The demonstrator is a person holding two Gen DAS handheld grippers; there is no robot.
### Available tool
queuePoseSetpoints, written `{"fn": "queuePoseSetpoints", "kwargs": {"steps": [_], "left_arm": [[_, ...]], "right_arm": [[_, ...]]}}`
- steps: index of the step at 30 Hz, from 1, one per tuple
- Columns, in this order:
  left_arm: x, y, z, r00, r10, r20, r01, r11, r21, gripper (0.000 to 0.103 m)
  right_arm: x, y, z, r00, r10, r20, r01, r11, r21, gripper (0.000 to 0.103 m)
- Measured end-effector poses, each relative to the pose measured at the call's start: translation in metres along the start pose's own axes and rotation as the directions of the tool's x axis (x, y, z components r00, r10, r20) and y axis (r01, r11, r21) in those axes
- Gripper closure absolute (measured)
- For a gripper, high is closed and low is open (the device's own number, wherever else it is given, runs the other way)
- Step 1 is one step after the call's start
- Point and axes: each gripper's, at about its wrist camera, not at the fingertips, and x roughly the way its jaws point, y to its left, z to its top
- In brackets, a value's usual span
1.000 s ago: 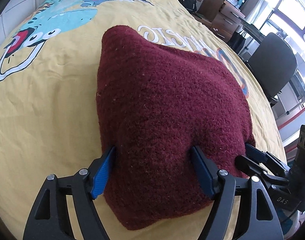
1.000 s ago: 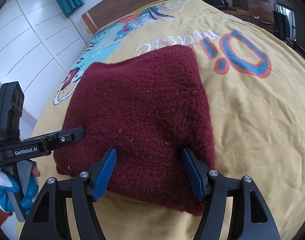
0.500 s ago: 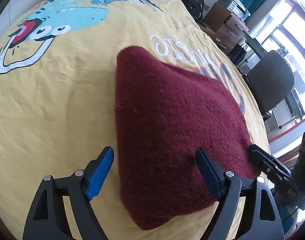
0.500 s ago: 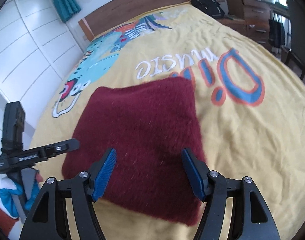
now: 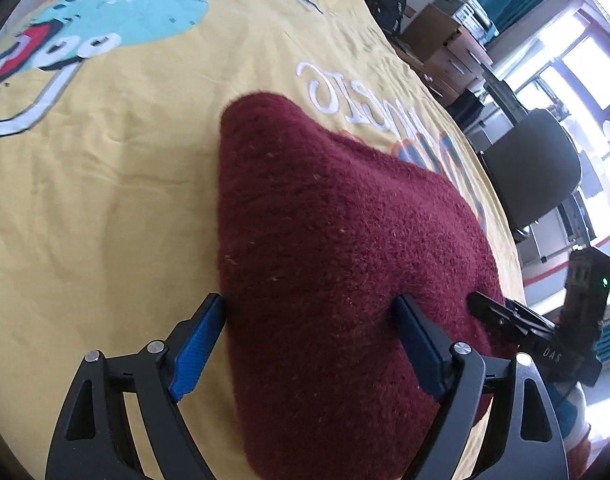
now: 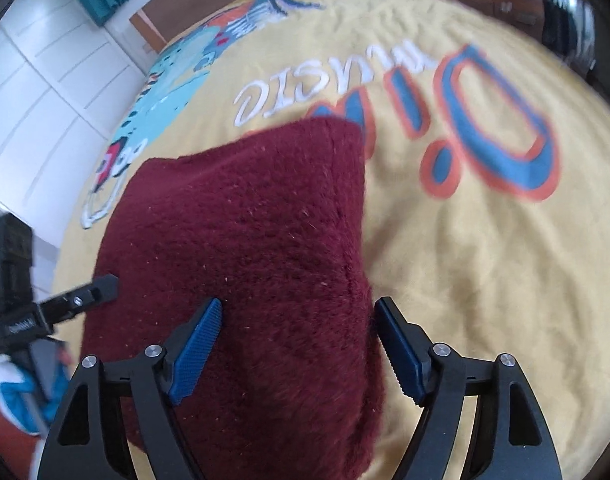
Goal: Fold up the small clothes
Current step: 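Close both grippers on the bundle edge and lift it to fold over, then lower the folded edge onto the bundle and open both grippers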
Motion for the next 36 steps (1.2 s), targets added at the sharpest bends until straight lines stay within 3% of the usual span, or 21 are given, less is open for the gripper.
{"fn": "queuePoseSetpoints", "kwargs": {"steps": [5,9,15,22,26,28,31,33,36], "left_arm": [[0.018,0.012,-0.006,0.996,-0.074,-0.056,0.071,0.996,-0.051,0.009],[0.024,0.025,-0.003,0.985,-0.155,-0.078,0.147,0.984,-0.096,0.011],[0.013,0.037,-0.002,0.969,-0.243,-0.031,0.240,0.967,-0.085,0.039],[-0.034,0.055,-0.004,0.947,-0.317,0.051,0.321,0.942,-0.095,0.054],[-0.082,0.073,-0.001,0.949,-0.295,0.112,0.304,0.950,-0.073,0.054],[-0.100,0.089,-0.002,0.955,-0.268,0.126,0.279,0.957,-0.076,0.054],[-0.109,0.110,-0.008,0.977,-0.186,0.108,0.196,0.976,-0.093,0.051],[-0.102,0.125,-0.016,0.992,-0.109,0.061,0.115,0.987,-0.116,0.048],[-0.098,0.133,-0.029,0.995,-0.081,0.053,0.088,0.986,-0.139,0.034]], "right_arm": [[0.015,-0.012,-0.002,0.995,0.084,-0.058,-0.084,0.996,0.006,0.025],[0.026,-0.018,-0.003,0.981,0.178,-0.078,-0.175,0.984,0.044,0.038],[0.021,-0.020,-0.007,0.963,0.270,-0.027,-0.267,0.961,0.072,0.058],[-0.011,0.014,0.004,0.931,0.357,0.072,-0.359,0.933,0.014,0.062],[-0.005,0.051,0.012,0.907,0.415,0.067,-0.415,0.910,-0.028,0.062],[0.007,0.063,0.013,0.906,0.420,0.050,-0.419,0.907,-0.030,0.062],[0.041,0.074,0.006,0.928,0.371,-0.024,-0.371,0.928,-0.012,0.061],[0.055,0.073,0.000,0.943,0.329,-0.048,-0.329,0.944,0.004,0.055],[0.048,0.062,-0.005,0.946,0.323,-0.040,-0.322,0.946,0.037,0.050]]}}
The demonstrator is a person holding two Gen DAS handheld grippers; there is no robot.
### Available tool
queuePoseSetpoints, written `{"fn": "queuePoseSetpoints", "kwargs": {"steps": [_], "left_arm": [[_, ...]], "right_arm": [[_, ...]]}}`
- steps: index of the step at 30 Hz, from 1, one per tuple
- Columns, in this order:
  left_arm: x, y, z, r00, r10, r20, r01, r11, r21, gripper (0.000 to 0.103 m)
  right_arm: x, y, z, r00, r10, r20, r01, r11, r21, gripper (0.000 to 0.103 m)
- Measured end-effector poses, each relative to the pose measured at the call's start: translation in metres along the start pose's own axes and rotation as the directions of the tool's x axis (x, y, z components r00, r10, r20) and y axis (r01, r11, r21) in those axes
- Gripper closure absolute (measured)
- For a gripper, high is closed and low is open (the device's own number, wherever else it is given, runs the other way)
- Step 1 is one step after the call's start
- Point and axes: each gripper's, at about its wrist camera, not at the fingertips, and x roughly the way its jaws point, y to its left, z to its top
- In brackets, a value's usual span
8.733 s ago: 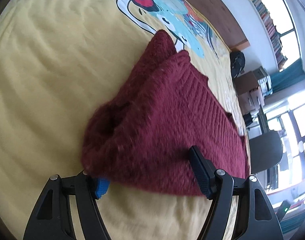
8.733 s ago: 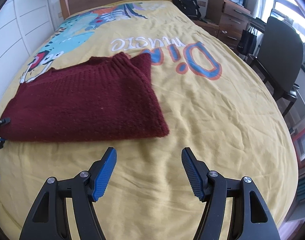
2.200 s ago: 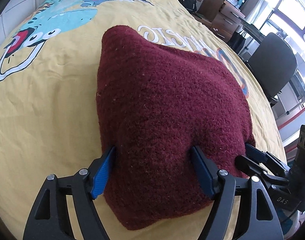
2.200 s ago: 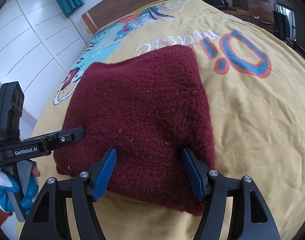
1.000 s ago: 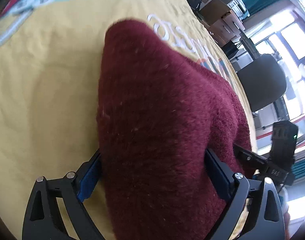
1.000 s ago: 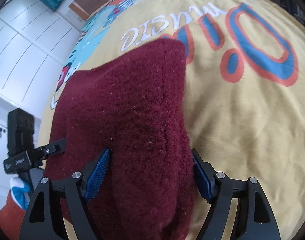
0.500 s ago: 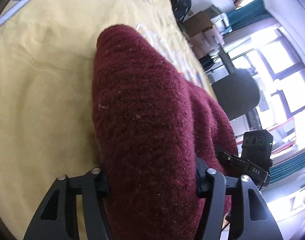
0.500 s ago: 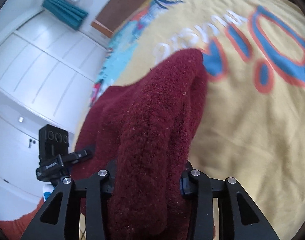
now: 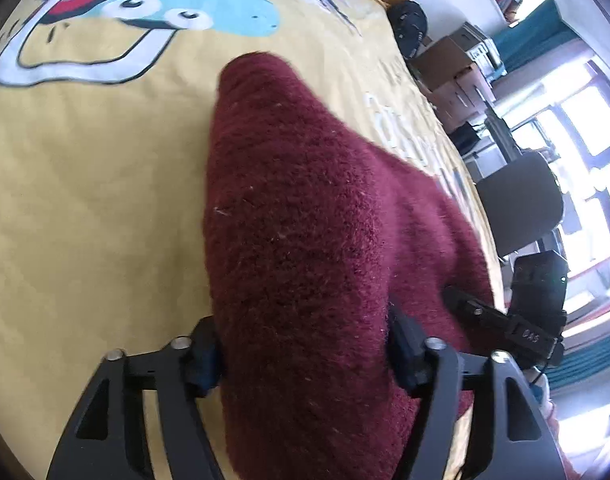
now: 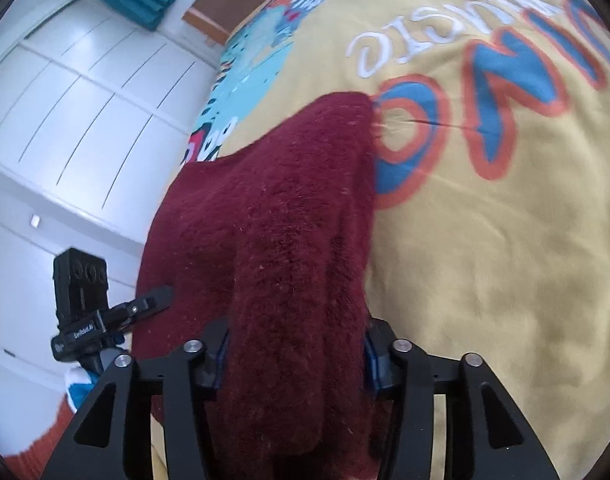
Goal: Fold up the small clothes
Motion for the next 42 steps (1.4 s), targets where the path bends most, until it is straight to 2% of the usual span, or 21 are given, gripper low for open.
{"fn": "queuePoseSetpoints", "kwargs": {"steps": [3,8,10,12,13,15,18,20,28,35,42], "left_arm": [[-0.013,0.000,-0.012,1.000,0.006,0.017,-0.006,1.000,-0.005,0.033],[-0.042,-0.009,-0.044,0.997,0.061,0.051,-0.065,0.995,0.078,0.033],[-0.034,-0.016,-0.063,0.993,0.103,0.050,-0.108,0.988,0.107,0.033],[-0.025,-0.018,-0.071,0.990,0.129,0.048,-0.134,0.984,0.114,0.032],[-0.018,-0.020,-0.076,0.988,0.150,0.049,-0.155,0.981,0.121,0.025],[-0.016,-0.018,-0.088,0.982,0.181,0.055,-0.186,0.976,0.111,0.021],[-0.014,-0.033,-0.083,0.977,0.202,0.068,-0.208,0.973,0.097,0.021],[-0.025,-0.047,-0.085,0.966,0.240,0.098,-0.251,0.960,0.126,0.022],[-0.057,-0.067,-0.116,0.943,0.286,0.171,-0.307,0.945,0.112,0.022],[-0.097,-0.082,-0.139,0.913,0.337,0.231,-0.366,0.926,0.096,0.021],[-0.130,-0.096,-0.175,0.880,0.372,0.296,-0.416,0.904,0.101,0.020]], "right_arm": [[-0.022,0.002,-0.005,0.998,-0.056,-0.006,0.056,0.997,-0.049,0.047],[-0.047,0.003,-0.032,0.992,-0.128,-0.011,0.126,0.987,-0.102,0.046],[-0.047,-0.003,-0.042,0.985,-0.173,-0.019,0.170,0.981,-0.096,0.045],[-0.043,-0.008,-0.047,0.974,-0.227,-0.010,0.226,0.971,-0.083,0.039],[-0.041,-0.011,-0.049,0.968,-0.251,-0.008,0.249,0.965,-0.075,0.039],[-0.041,-0.008,-0.051,0.960,-0.281,0.000,0.281,0.959,-0.047,0.038],[-0.047,0.005,-0.054,0.945,-0.327,0.032,0.328,0.943,-0.056,0.038],[-0.055,0.014,-0.057,0.933,-0.357,0.054,0.360,0.931,-0.062,0.038],[-0.094,0.029,-0.084,0.912,-0.399,0.091,0.402,0.916,-0.011,0.038],[-0.129,0.059,-0.125,0.908,-0.391,0.152,0.396,0.918,-0.002,0.038],[-0.157,0.098,-0.173,0.883,-0.411,0.225,0.429,0.903,-0.032,0.037]]}}
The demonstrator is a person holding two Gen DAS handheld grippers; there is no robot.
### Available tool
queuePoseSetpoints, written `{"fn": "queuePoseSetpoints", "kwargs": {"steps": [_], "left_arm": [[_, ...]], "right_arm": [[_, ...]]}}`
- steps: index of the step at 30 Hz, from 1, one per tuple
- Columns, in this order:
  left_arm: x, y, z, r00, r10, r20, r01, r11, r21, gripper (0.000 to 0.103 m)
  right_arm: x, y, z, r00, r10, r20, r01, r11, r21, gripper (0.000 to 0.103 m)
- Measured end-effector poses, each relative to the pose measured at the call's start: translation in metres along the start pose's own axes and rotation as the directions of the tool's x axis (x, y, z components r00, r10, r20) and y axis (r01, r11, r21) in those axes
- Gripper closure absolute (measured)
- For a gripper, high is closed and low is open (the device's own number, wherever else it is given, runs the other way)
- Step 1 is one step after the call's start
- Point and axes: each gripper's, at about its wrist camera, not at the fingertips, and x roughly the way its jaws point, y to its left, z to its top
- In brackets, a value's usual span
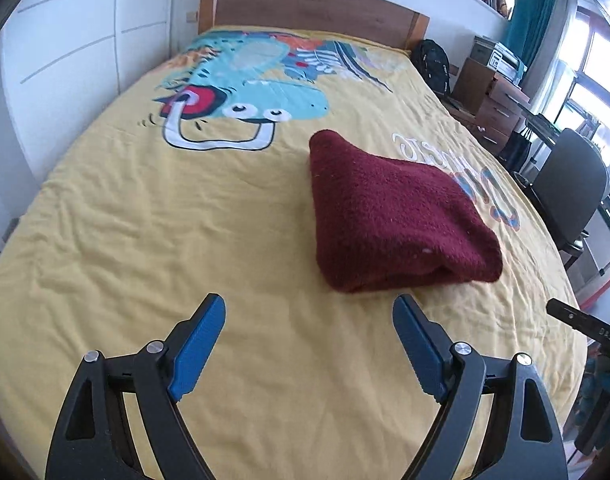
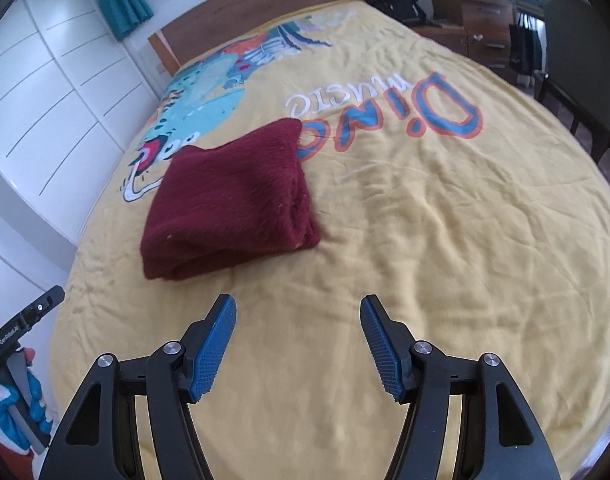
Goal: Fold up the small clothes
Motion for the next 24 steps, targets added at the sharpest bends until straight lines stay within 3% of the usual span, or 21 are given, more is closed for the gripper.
{"fn": "queuePoseSetpoints", "kwargs": {"steps": [3,5,8,11,16,20,24], "left_arm": [[-0.020,-0.001,-0.012,0.999,0.021,0.029,-0.022,1.000,0.006,0.020],[-0.031,-0.003,-0.020,0.998,0.039,0.047,-0.039,0.999,0.007,0.012],[-0.045,-0.006,-0.030,0.995,0.063,0.075,-0.065,0.998,0.025,0.007],[-0.055,-0.009,-0.040,0.991,0.082,0.102,-0.087,0.995,0.046,0.001],[-0.071,-0.013,-0.052,0.987,0.081,0.137,-0.091,0.994,0.062,0.001],[-0.079,-0.012,-0.059,0.984,0.081,0.157,-0.091,0.994,0.053,0.001],[-0.085,-0.010,-0.066,0.977,0.115,0.178,-0.124,0.991,0.045,0.001]], "right_arm": [[-0.019,0.008,-0.015,0.999,-0.012,0.030,0.012,1.000,-0.010,0.037],[-0.029,0.012,-0.023,0.998,-0.029,0.048,0.030,0.999,-0.019,0.035],[-0.047,0.017,-0.035,0.995,-0.053,0.082,0.056,0.998,-0.027,0.024],[-0.061,0.024,-0.046,0.991,-0.076,0.108,0.081,0.996,-0.038,0.023],[-0.078,0.030,-0.060,0.984,-0.105,0.141,0.113,0.992,-0.051,0.016],[-0.087,0.034,-0.070,0.979,-0.122,0.161,0.133,0.989,-0.060,0.000],[-0.092,0.031,-0.078,0.975,-0.134,0.177,0.146,0.988,-0.056,0.000]]}}
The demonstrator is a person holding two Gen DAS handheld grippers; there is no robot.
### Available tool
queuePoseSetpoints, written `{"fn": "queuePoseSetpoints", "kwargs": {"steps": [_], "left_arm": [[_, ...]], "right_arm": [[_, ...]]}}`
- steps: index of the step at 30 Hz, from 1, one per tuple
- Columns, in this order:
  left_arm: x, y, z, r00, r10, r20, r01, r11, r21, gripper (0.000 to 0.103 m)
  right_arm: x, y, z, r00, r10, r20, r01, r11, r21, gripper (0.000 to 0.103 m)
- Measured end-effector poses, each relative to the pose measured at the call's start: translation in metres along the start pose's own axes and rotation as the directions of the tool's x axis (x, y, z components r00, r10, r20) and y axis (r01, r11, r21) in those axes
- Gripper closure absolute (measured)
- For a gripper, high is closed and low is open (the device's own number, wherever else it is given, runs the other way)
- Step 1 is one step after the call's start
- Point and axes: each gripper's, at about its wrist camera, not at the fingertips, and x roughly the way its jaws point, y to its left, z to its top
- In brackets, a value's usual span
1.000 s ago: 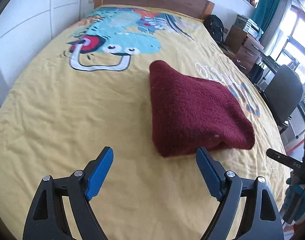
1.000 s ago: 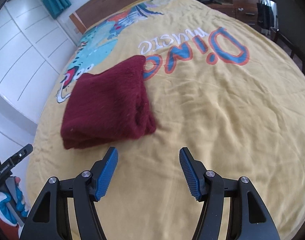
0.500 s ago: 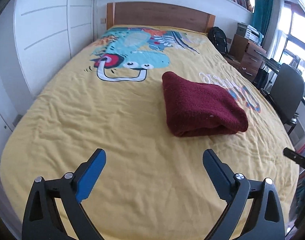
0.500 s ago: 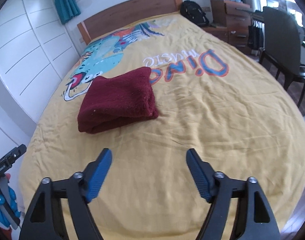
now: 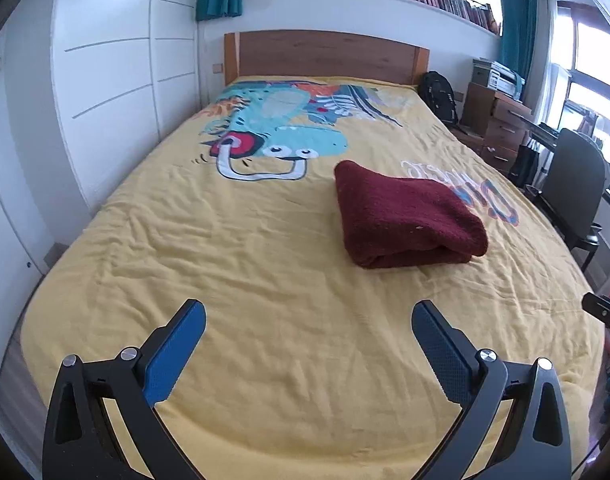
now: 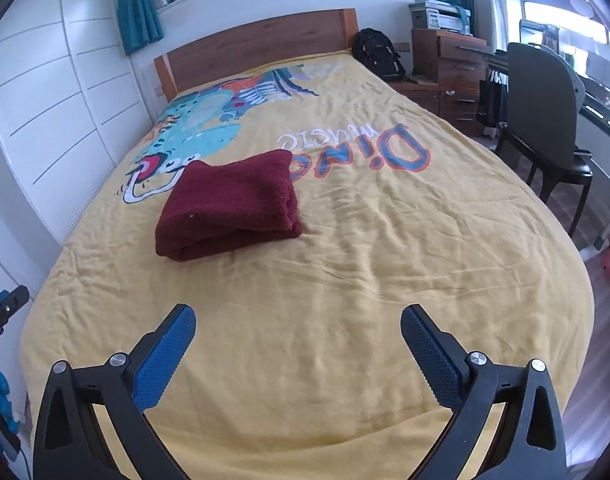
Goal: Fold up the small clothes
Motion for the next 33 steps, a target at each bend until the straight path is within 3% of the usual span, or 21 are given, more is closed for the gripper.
{"fn": "queuePoseSetpoints", "kwargs": {"steps": [13,33], "left_arm": [[-0.016,-0.001,-0.008,0.999,0.018,0.048,-0.018,1.000,-0.006,0.001],[-0.014,-0.008,-0.012,0.996,0.066,0.062,-0.066,0.998,0.012,0.001]], "right_arm": [[-0.006,-0.016,-0.016,0.998,-0.053,0.032,0.053,0.999,0.014,0.000],[-0.001,-0.041,-0.022,0.994,-0.100,0.044,0.098,0.994,0.050,0.000]]}}
